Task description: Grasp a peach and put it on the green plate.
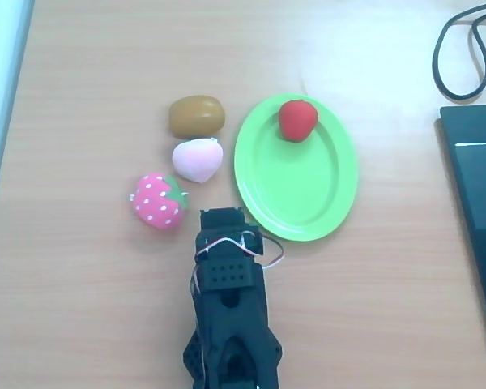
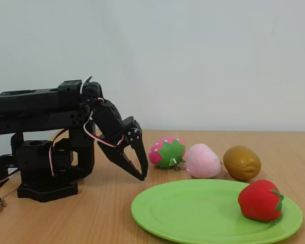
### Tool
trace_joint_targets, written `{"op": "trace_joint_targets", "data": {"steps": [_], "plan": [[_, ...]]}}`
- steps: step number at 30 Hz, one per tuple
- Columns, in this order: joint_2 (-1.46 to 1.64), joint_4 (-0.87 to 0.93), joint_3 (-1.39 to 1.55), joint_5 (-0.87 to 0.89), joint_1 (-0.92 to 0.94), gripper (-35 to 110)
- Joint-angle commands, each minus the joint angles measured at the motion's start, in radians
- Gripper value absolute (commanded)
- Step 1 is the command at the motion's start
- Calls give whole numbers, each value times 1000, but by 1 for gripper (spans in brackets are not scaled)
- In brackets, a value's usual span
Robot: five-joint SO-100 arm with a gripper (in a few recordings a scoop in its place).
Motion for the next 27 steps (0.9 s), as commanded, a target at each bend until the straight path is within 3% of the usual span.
{"op": "trace_joint_targets", "data": {"steps": [1,27], "plan": [[21,18,5,5,-9,-5],[-14,-2,-67,-17,-2,-8]]}}
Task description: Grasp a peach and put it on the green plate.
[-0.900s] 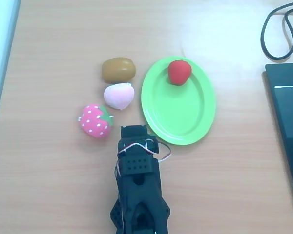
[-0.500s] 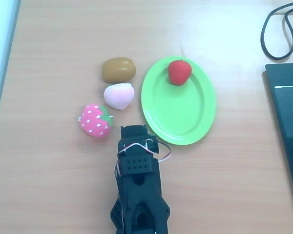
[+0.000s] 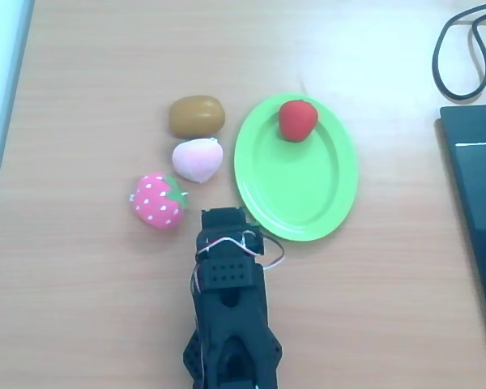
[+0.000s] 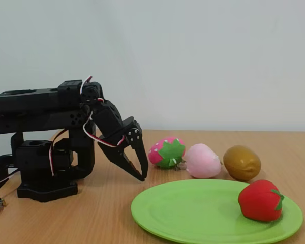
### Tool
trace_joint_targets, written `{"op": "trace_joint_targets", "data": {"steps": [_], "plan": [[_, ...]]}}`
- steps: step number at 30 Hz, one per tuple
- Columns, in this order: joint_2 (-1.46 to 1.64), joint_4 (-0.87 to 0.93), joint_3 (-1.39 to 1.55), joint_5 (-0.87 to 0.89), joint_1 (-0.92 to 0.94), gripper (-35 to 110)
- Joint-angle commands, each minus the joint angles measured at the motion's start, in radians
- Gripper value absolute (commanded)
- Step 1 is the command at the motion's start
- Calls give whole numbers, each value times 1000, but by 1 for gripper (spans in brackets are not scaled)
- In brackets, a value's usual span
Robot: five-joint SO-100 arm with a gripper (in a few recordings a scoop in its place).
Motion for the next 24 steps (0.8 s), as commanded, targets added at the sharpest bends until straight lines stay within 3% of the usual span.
{"op": "trace_joint_targets", "data": {"steps": [1,24], "plan": [[-9,0,-37,0,-17,-8],[-408,-187,-416,-112,-11,-2]]}}
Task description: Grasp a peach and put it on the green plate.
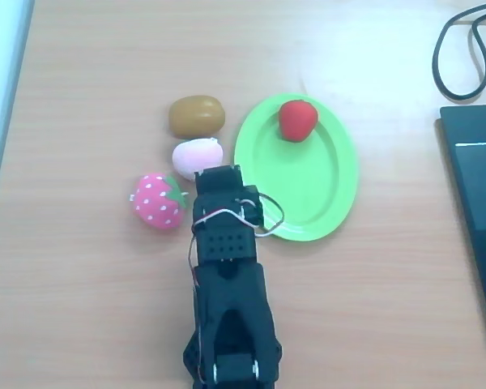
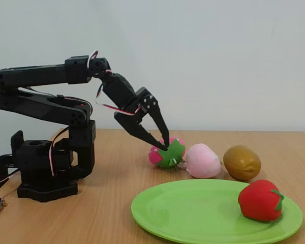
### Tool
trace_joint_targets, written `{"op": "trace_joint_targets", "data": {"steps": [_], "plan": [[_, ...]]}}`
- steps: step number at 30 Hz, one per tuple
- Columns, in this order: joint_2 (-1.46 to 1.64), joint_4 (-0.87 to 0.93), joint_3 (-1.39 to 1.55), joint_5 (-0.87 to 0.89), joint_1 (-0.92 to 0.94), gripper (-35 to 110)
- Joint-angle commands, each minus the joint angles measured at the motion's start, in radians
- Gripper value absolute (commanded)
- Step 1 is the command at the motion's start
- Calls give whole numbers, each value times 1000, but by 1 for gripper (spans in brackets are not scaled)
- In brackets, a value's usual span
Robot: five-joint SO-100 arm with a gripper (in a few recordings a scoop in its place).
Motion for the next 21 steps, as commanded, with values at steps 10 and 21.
{"op": "trace_joint_targets", "data": {"steps": [10,21], "plan": [[-256,-17,-192,20,25,19],[-350,-31,-241,21,21,33]]}}
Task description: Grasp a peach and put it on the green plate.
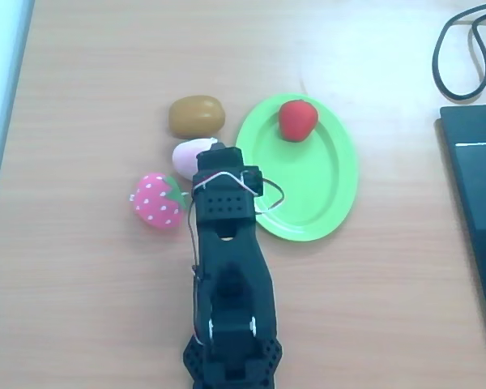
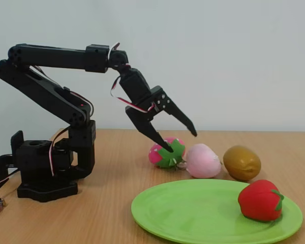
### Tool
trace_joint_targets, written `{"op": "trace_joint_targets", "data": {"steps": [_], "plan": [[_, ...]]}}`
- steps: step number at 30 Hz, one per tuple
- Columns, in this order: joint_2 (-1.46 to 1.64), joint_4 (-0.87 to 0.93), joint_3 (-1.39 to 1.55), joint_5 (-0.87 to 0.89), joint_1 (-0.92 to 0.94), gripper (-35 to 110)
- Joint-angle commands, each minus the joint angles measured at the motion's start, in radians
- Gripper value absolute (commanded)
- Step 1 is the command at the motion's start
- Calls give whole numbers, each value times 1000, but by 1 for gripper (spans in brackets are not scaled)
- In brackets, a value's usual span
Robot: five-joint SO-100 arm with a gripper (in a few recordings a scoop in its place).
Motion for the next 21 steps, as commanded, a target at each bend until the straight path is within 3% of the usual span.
{"op": "trace_joint_targets", "data": {"steps": [1,21], "plan": [[-23,-12,-51,0,3,34],[-374,-52,-218,-26,-41,47]]}}
